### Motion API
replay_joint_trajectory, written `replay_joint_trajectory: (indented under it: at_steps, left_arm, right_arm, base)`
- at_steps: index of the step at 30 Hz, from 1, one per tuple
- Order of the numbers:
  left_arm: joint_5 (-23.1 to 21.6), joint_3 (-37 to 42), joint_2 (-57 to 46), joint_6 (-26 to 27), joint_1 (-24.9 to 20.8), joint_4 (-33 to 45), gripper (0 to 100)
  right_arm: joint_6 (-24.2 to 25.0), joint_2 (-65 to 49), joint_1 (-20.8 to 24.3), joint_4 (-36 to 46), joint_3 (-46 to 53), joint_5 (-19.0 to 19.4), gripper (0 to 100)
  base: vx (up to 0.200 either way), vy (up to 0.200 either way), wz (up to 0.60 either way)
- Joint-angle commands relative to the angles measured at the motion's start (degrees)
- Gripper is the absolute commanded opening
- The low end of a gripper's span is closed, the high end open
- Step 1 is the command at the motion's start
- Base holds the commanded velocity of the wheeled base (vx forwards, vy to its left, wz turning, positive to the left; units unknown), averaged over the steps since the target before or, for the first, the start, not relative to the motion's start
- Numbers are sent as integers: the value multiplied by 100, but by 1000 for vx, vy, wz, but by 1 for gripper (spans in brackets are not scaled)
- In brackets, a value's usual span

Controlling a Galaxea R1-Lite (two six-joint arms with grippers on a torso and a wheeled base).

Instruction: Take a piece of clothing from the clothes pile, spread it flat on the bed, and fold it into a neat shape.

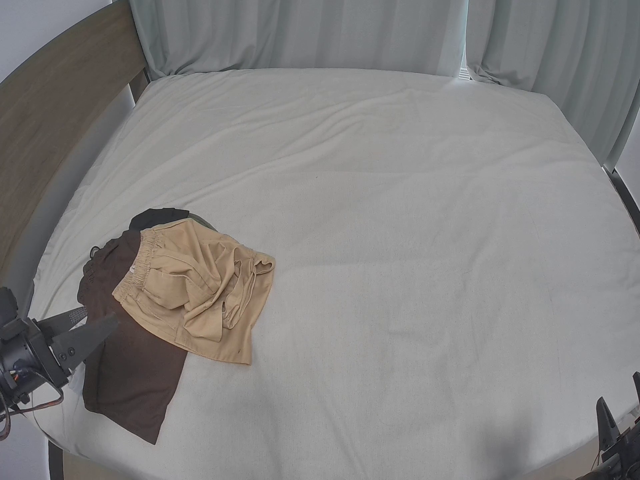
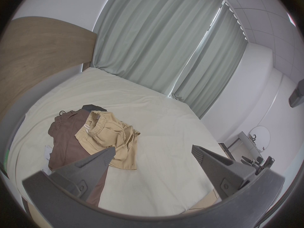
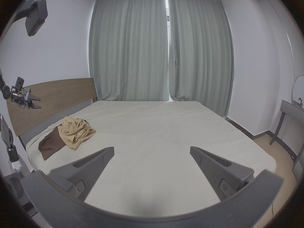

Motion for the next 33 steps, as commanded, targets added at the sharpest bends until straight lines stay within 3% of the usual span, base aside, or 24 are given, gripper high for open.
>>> replay_joint_trajectory:
  at_steps: [1, 6, 13, 20, 33]
  left_arm:
    - [-317, -177, 685, 23, 351, -128, 100]
    - [-687, -362, 992, 76, 624, -181, 100]
    - [-1029, -406, 1651, 761, 1099, -286, 100]
    - [-1504, -415, 2161, 797, 1485, -779, 100]
    - [-1768, -731, 2864, 797, 1512, -1086, 100]
  right_arm:
    - [-1, -57, 1, 2, 92, 2, 100]
    - [-1, -57, 1, -7, 92, 2, 100]
    - [8, -57, 1, 2, 92, 2, 100]
    - [8, -57, 1, 2, 101, 2, 100]
    - [8, -57, 1, -7, 92, 2, 100]
  base:
    - [0, 0, 0]
    - [0, 0, 0]
    - [0, 0, 0]
    - [0, 0, 0]
    - [0, 0, 0]
